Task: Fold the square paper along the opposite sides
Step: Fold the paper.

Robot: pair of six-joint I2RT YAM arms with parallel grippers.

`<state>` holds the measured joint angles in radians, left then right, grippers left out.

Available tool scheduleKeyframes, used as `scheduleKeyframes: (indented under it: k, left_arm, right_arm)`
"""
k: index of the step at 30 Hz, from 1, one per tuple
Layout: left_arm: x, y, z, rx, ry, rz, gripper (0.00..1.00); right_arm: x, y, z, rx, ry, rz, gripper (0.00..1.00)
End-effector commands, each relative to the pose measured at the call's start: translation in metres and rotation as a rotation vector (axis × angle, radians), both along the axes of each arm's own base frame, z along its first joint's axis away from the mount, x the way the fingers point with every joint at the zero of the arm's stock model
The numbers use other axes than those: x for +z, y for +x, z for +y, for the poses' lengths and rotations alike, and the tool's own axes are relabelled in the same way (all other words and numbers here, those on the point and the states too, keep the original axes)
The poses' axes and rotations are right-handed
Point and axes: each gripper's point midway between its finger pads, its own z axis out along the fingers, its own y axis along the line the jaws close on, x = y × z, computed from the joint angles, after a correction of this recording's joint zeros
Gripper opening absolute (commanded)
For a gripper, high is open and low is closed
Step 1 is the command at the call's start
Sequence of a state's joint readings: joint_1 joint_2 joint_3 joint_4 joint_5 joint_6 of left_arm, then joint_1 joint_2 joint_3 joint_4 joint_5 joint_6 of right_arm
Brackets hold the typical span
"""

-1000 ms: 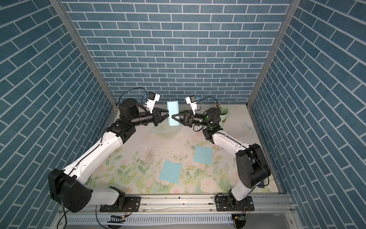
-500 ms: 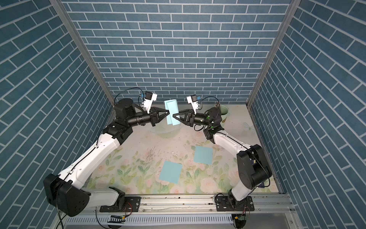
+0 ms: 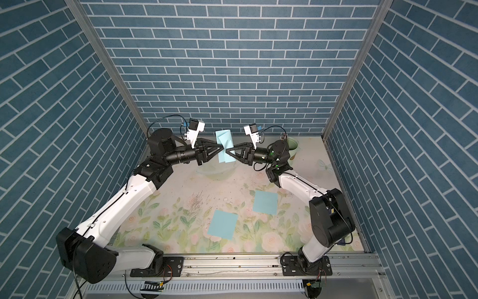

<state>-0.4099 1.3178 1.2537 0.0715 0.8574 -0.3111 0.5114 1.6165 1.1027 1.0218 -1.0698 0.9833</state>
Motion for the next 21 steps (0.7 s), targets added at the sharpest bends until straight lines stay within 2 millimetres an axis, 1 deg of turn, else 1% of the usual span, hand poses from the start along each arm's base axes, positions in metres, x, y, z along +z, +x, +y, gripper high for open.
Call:
scheduleKeyframes:
  k: [1,8,11,13,17,21]
  left_arm:
    - [0.012,-0.012,0.003,-0.025,-0.021,-0.056,0.32]
    - [0.014,-0.019,0.005,-0.037,-0.028,-0.105,0.32]
    - [0.014,-0.018,0.004,-0.041,-0.037,-0.108,0.35]
    - [0.011,-0.013,0.003,-0.037,-0.037,-0.093,0.35]
    - [0.007,-0.008,0.0,-0.037,-0.036,-0.075,0.34]
    - [0.007,-0.006,0.0,-0.028,-0.037,-0.073,0.28]
  right_arm:
    - [0.019,-0.006,-0.004,0.008,0.028,-0.064,0.25]
    - [0.024,-0.007,-0.004,0.012,0.031,-0.075,0.25]
    - [0.027,-0.008,-0.004,0.012,0.035,-0.081,0.25]
    - [0.029,-0.009,-0.005,0.01,0.039,-0.085,0.25]
    - [0.029,-0.01,-0.004,0.012,0.04,-0.084,0.26]
    - [0.029,-0.011,-0.002,0.013,0.041,-0.082,0.26]
